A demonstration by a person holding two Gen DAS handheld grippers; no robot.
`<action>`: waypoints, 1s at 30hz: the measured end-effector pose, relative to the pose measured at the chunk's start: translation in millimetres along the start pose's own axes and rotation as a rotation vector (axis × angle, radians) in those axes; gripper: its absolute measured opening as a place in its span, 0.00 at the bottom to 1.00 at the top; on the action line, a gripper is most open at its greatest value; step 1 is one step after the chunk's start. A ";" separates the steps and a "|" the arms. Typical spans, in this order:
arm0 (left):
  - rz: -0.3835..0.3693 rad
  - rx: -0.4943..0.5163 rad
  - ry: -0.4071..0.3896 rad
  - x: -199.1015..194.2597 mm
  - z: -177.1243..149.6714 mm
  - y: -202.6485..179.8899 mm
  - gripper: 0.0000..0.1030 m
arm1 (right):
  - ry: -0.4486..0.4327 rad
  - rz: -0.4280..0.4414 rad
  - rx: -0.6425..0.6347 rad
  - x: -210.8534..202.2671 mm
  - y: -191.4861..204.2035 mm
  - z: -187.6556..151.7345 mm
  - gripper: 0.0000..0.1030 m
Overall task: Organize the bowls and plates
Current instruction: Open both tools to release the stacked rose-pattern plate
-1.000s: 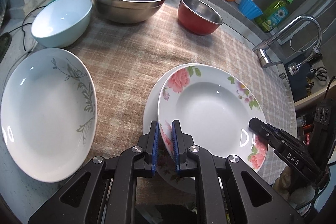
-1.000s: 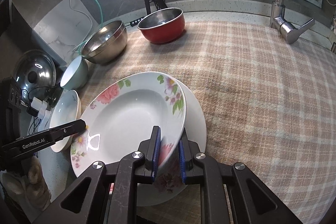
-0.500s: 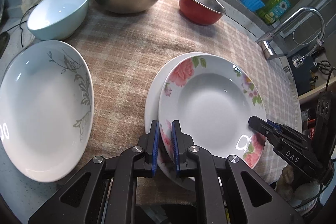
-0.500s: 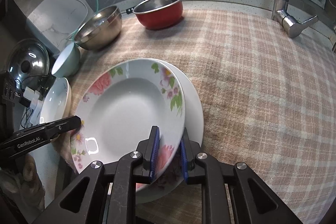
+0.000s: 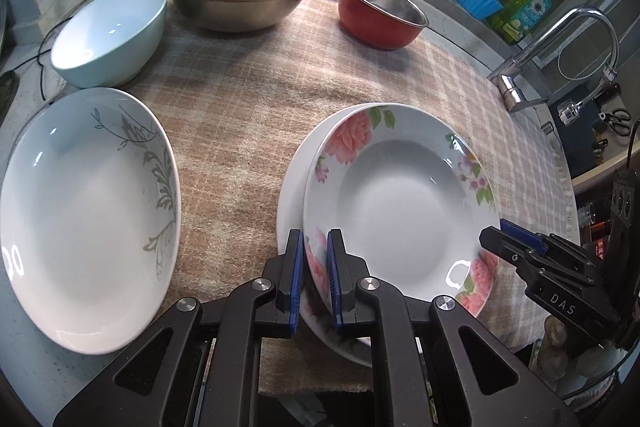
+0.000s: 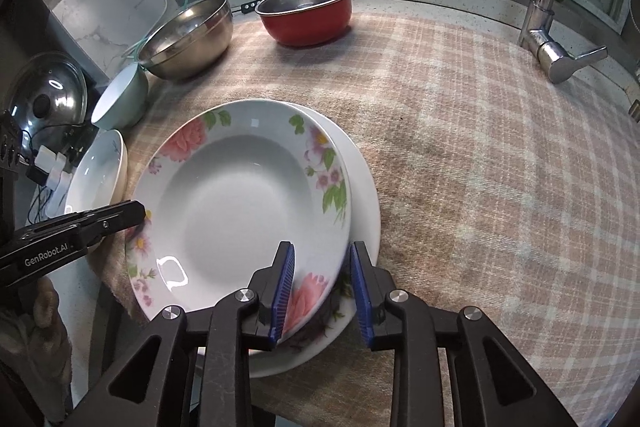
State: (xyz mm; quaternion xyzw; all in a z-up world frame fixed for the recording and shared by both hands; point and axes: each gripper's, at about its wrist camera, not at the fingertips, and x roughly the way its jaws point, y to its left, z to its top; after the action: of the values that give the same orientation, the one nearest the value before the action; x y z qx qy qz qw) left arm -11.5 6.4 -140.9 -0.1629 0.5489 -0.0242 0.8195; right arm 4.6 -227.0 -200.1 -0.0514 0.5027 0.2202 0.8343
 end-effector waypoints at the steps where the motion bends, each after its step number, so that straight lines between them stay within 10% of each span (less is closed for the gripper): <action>1: -0.002 -0.005 -0.001 -0.6 0.5 0.9 0.10 | -0.003 -0.005 0.004 -2.0 -1.2 0.0 0.26; 30: 0.107 -0.268 -0.175 -95.0 -8.2 122.5 0.11 | -0.166 0.143 -0.113 -27.8 90.8 50.4 0.39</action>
State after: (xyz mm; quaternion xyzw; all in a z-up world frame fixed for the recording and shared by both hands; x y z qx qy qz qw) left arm -73.6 141.0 -95.0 -0.2427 0.4818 0.1073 0.8352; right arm -3.3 -138.7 -139.2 -0.0440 0.4210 0.3106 0.8511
